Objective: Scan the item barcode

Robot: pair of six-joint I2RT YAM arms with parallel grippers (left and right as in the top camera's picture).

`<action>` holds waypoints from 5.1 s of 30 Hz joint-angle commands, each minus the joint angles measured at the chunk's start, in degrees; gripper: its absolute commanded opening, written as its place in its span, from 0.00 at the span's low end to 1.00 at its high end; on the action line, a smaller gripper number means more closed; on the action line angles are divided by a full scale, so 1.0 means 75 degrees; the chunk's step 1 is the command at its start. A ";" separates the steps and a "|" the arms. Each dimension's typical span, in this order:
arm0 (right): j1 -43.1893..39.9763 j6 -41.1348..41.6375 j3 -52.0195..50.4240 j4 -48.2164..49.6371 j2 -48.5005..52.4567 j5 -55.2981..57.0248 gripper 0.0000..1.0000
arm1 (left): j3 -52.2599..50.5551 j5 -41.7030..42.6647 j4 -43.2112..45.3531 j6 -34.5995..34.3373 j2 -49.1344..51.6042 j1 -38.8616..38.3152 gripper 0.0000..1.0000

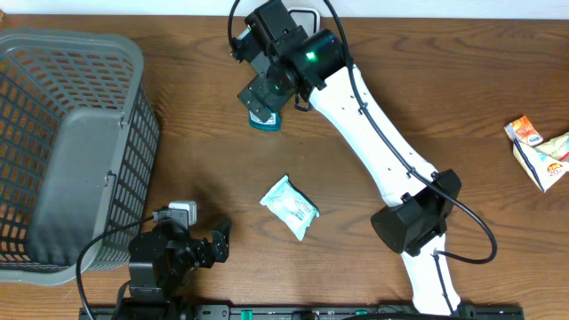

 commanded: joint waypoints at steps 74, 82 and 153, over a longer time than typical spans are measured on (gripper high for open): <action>-0.1154 0.0312 -0.8448 1.1063 -0.2081 -0.4106 0.99 | -0.0076 -0.0044 -0.0090 -0.0035 -0.0012 0.0023 0.98; -0.0965 0.0050 -0.7370 1.1071 -0.0985 -0.3436 0.97 | -0.0076 -0.0044 -0.0090 -0.0035 -0.0012 0.0023 0.98; -0.0731 0.0772 -0.6805 0.5068 -0.3281 0.1900 0.01 | -0.0076 -0.0044 -0.0090 -0.0035 -0.0012 0.0023 0.98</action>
